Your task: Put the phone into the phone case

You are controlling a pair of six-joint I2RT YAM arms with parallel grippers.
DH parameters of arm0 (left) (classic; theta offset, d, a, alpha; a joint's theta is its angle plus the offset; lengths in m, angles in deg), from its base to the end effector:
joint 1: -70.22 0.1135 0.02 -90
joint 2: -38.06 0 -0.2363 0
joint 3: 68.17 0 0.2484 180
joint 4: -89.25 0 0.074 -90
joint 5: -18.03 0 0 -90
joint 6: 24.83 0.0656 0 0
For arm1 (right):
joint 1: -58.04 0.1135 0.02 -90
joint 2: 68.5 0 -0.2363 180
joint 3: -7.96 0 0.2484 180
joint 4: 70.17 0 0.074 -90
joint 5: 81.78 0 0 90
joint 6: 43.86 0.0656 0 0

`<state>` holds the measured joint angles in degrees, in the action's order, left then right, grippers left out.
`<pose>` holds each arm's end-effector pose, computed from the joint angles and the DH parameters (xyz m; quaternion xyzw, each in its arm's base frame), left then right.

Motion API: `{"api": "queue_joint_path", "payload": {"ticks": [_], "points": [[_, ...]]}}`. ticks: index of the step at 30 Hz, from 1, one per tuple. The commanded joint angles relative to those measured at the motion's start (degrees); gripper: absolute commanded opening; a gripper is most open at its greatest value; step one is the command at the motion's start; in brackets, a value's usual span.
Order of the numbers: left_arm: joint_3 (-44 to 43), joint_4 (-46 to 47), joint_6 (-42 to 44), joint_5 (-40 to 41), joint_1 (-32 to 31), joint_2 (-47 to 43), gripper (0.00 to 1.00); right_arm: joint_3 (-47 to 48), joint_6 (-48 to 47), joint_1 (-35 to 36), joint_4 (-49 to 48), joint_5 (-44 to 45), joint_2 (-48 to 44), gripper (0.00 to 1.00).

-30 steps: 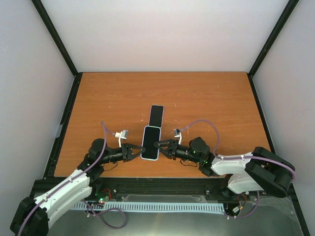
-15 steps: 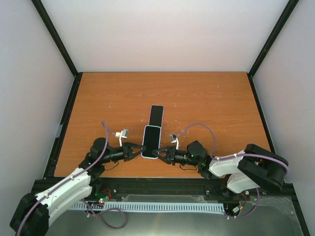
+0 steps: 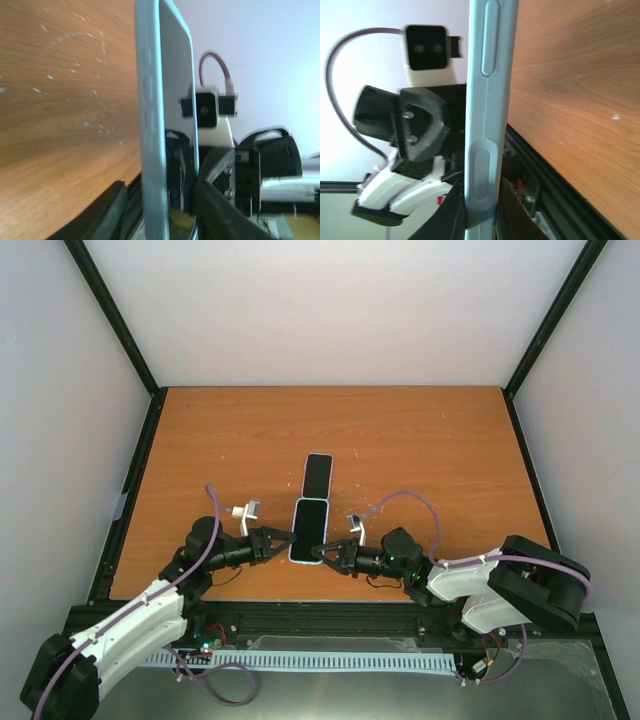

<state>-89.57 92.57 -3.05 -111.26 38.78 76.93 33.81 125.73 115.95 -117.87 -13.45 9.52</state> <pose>0.1438 -0.1366 0.1567 -0.0383 0.7702 -0.6134 0.1708 0.1165 0.2313 0.1379 0.0102 0.7322 0.6716 0.1131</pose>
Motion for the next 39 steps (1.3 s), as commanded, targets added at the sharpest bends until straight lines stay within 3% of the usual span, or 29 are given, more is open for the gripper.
{"api": "queue_joint_path", "payload": {"ticks": [1,4,6,8,10,13,22,26,28,36,39], "points": [[-4.4,-8.1,5.5,6.8,0.4,-1.8,0.47,1.1,-4.8,-0.1,8.1,0.3,-3.1,0.03],[-7.2,-15.4,9.1,9.9,0.4,-1.8,0.68,4.9,-11.9,-1.2,24.5,0.4,-5.1,0.03],[-9.4,-19.9,11.4,12.1,0.4,-1.5,0.79,4.5,-13.8,-2.3,28.9,2.6,-6.9,0.03],[-11.4,-24.7,13.5,14.0,0.4,-1.3,0.97,4.8,-16.5,-4.1,34.5,3.1,-8.3,0.03],[-13.2,-29.1,15.3,16.3,0.4,-1.1,0.99,6.7,-20.2,-6.1,42.1,4.3,-9.2,0.03],[-15.1,-32.6,17.2,18.8,0.4,-1.3,0.99,7.6,-23.6,-8.7,46.0,5.3,-9.8,0.05],[-18.0,-36.6,18.7,21.4,0.4,-1.1,1.00,8.4,-27.9,-18.2,42.4,-0.3,-1.2,0.07],[-18.3,-37.5,18.7,21.9,0.4,-1.3,0.99,10.6,-28.6,-19.1,46.3,-0.1,1.7,0.30],[-19.0,-38.6,18.6,22.6,0.4,-1.5,0.99,11.1,-28.9,-19.1,49.0,0.6,0.5,0.46],[-23.6,-44.8,18.6,28.8,0.4,-1.3,1.00,16.5,-33.8,-19.2,73.7,14.1,-15.3,0.98],[-26.6,-47.3,19.7,31.1,0.4,-1.8,0.99,20.6,-36.0,-19.2,83.1,19.5,-22.5,1.00]]}}
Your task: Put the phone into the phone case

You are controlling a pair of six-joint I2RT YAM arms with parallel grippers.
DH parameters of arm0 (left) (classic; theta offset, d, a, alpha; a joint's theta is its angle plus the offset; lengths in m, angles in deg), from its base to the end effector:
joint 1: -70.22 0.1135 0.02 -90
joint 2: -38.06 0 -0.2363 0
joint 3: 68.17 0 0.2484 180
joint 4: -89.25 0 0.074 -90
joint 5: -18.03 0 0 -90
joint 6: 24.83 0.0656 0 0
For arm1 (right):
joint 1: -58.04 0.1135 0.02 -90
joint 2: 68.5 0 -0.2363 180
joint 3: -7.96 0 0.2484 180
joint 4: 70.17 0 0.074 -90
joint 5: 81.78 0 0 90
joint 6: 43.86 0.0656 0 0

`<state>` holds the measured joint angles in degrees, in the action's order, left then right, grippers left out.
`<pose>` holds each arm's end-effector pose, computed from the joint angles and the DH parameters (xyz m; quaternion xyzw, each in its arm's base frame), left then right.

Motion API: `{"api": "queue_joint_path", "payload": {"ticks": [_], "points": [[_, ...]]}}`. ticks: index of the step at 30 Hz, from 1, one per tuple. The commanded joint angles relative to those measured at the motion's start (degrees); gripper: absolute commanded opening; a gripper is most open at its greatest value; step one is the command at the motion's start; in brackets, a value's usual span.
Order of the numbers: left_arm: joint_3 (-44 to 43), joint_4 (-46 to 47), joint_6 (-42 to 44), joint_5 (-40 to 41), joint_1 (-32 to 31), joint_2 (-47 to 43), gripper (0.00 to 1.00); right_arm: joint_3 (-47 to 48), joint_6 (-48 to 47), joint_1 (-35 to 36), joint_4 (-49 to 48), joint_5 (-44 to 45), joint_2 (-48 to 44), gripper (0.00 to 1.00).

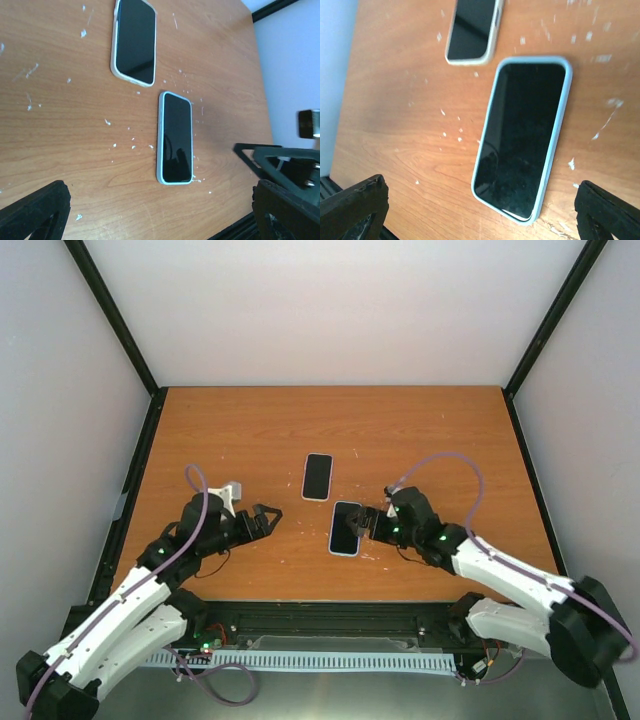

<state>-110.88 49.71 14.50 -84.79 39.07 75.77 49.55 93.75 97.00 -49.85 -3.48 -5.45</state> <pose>0.1586 -0.1129 0.2015 -0.0979 0.8757 -0.3775 0.2847 0.1838 0.1658 0.1412 0.0270 0.9086 0.3463 0.2320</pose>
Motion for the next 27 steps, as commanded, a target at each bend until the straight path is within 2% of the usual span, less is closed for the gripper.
{"api": "queue_joint_path", "payload": {"ticks": [1,6,11,21,27], "points": [[-6.5,-5.3,3.0,5.4,0.1,-0.9,0.99,6.4,-4.6,-0.2,18.1,11.2,-9.7,1.00],[-13.1,-9.7,6.4,9.7,0.1,-3.4,0.99,14.5,-6.5,-0.2,29.3,17.5,-19.2,1.00],[-18.3,-9.8,9.9,9.6,0.1,-7.3,1.00,21.0,-6.9,-0.2,34.8,20.2,-26.0,1.00],[-22.1,-9.7,11.7,11.4,0.1,-10.6,0.99,23.7,-4.9,-0.2,36.4,18.6,-30.4,1.00],[-20.7,-9.6,11.7,12.1,0.1,-11.5,1.00,22.9,-4.7,-0.2,36.2,18.2,-30.7,1.00]]}}
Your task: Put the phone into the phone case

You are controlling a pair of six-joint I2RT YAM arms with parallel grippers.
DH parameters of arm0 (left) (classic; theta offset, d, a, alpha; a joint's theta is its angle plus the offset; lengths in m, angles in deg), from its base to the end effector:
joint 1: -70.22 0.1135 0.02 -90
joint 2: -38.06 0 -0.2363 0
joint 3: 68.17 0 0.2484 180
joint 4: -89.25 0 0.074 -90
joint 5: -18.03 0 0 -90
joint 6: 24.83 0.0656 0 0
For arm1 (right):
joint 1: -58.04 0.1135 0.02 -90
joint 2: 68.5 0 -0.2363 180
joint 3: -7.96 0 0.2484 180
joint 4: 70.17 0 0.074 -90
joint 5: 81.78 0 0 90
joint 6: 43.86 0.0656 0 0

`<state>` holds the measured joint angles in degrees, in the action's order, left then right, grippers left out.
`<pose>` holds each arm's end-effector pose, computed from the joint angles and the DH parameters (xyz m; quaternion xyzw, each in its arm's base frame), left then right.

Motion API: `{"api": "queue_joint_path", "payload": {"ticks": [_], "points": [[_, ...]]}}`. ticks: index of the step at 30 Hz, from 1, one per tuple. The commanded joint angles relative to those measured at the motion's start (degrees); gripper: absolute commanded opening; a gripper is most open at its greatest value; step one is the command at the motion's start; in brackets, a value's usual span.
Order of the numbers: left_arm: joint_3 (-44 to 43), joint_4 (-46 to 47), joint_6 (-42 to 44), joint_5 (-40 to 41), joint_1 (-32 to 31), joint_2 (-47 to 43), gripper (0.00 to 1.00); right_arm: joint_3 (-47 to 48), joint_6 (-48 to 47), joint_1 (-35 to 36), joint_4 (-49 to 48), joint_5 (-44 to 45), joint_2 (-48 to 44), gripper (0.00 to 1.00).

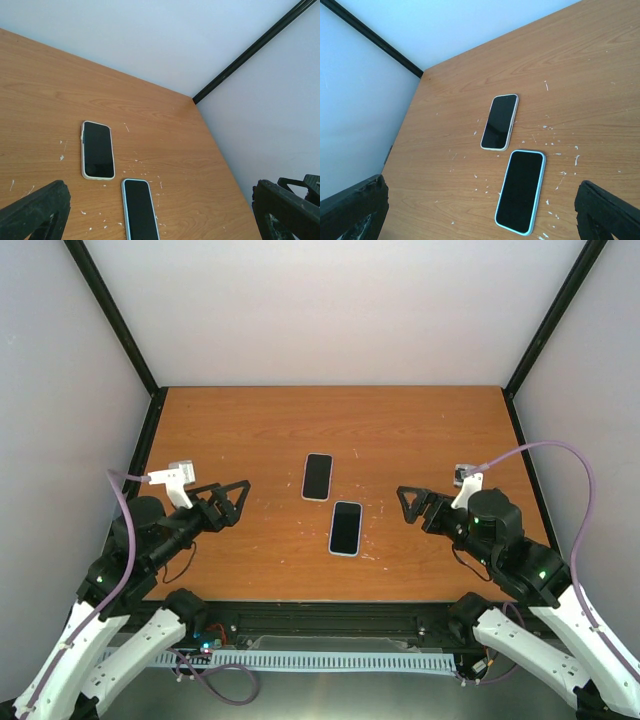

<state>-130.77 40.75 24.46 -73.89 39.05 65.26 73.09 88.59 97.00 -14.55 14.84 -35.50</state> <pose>0.1257 -0.0786 0.3338 -0.0547 0.7812 -0.3755 0.4957 0.1290 0.0946 0.3188 0.0571 0.8335 0.3204 0.4465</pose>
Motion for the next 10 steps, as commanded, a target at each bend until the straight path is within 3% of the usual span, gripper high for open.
{"api": "queue_joint_path", "payload": {"ticks": [1,10], "points": [[-0.4,-0.4,1.8,1.2,0.2,-1.5,1.00,-0.7,0.4,-0.2,1.0,0.0,-0.6,1.00],[0.3,-1.0,1.7,2.1,0.2,-1.3,0.99,-1.2,0.7,-0.2,0.5,-0.7,-0.7,1.00]]}}
